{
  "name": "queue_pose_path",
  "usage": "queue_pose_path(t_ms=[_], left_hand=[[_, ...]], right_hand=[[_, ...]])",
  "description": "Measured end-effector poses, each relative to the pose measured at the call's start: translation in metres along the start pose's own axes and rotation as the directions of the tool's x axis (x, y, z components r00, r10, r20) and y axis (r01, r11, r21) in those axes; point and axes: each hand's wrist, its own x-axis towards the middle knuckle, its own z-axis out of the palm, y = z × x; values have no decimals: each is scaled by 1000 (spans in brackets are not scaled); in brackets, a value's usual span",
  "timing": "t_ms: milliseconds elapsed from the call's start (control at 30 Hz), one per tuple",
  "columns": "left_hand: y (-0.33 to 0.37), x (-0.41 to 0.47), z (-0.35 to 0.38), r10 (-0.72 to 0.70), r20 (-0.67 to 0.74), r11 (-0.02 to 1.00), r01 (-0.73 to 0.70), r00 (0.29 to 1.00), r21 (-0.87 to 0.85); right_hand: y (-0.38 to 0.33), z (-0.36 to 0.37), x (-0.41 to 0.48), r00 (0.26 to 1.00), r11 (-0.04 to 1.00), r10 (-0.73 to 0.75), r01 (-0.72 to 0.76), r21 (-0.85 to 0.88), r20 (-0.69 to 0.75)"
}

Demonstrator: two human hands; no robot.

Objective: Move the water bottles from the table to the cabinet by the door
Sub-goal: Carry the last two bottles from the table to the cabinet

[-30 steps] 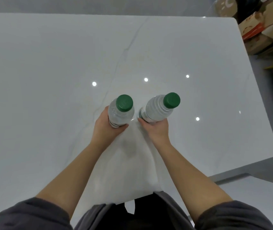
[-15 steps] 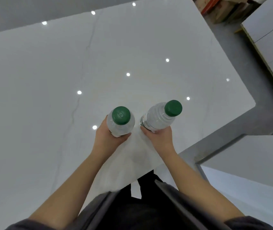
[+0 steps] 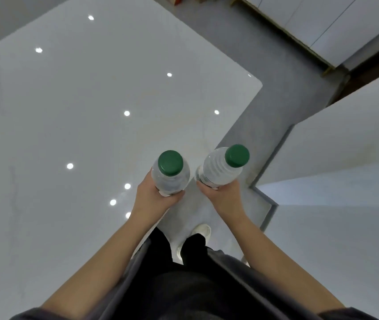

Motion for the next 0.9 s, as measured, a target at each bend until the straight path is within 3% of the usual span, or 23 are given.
queue_pose_path(t_ms=[267, 500, 733, 900], left_hand=[[58, -19, 123, 146, 225, 988, -155, 963, 22], [101, -45, 200, 236, 341, 970, -244, 910, -18], [188, -30, 209, 410, 361, 910, -403, 837, -98], [273, -26, 192, 584, 350, 812, -532, 733, -240]], right_hand=[[59, -123, -34, 966, 997, 78, -76, 17, -245], [77, -200, -62, 888, 987, 145, -97, 132, -437], [12, -244, -69, 792, 980, 59, 68, 185, -608], [-61, -278, -68, 733, 948, -65, 257, 186, -677]])
